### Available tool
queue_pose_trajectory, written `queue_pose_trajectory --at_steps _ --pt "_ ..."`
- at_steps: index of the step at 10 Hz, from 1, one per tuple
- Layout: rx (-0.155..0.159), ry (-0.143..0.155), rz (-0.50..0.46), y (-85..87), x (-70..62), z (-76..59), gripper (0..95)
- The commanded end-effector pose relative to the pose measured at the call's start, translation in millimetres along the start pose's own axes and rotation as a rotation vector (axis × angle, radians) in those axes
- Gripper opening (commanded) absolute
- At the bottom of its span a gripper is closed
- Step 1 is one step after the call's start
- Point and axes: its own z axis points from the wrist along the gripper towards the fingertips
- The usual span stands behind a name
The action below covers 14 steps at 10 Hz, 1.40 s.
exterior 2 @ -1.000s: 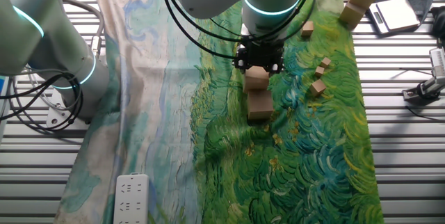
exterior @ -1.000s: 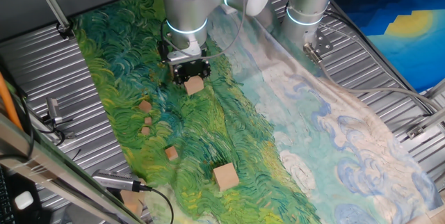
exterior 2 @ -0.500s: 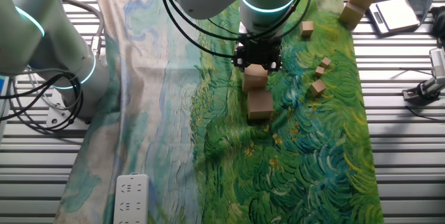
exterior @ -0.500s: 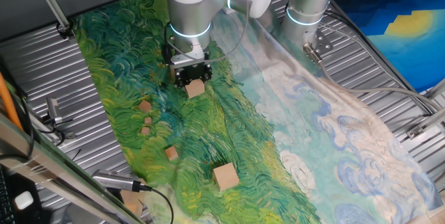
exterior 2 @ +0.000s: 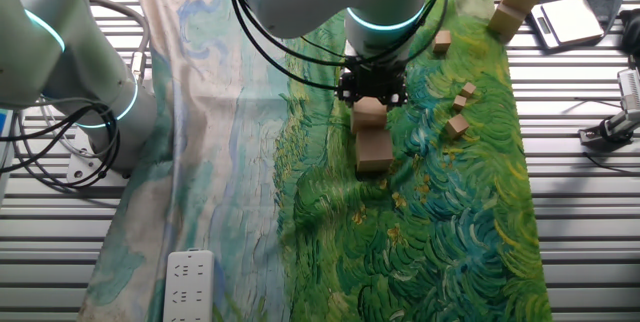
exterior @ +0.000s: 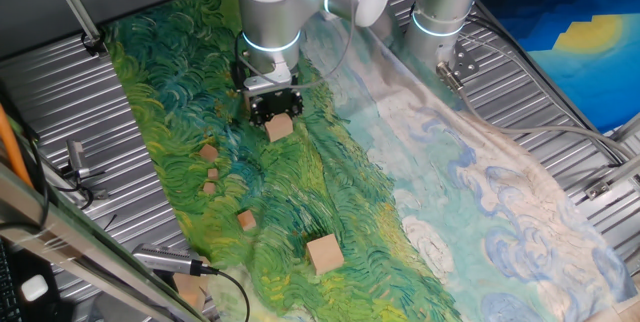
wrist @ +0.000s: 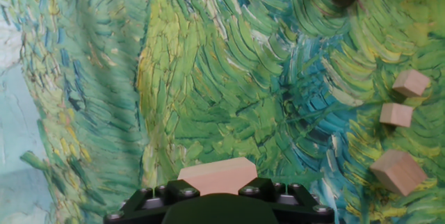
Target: Stack the blocks into a pyramid shape
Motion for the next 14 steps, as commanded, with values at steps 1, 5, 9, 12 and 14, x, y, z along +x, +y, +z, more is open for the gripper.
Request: queue_pose_trajectory --at_steps 1,5,9,12,14 --pt "-0.002 -0.012 -0.011 -1.1 3.5 0.4 0.0" --pt "0.002 -0.018 -0.011 -2.1 5.3 4.8 0.0" --pt "0.005 -0.024 -0.016 -2.4 7.7 6.6 0.0" --pt "0.009 -0.024 -0.020 -2.3 9.9 8.6 0.0" --pt "0.012 -0.030 -0.022 -2.0 11.7 11.1 0.0"
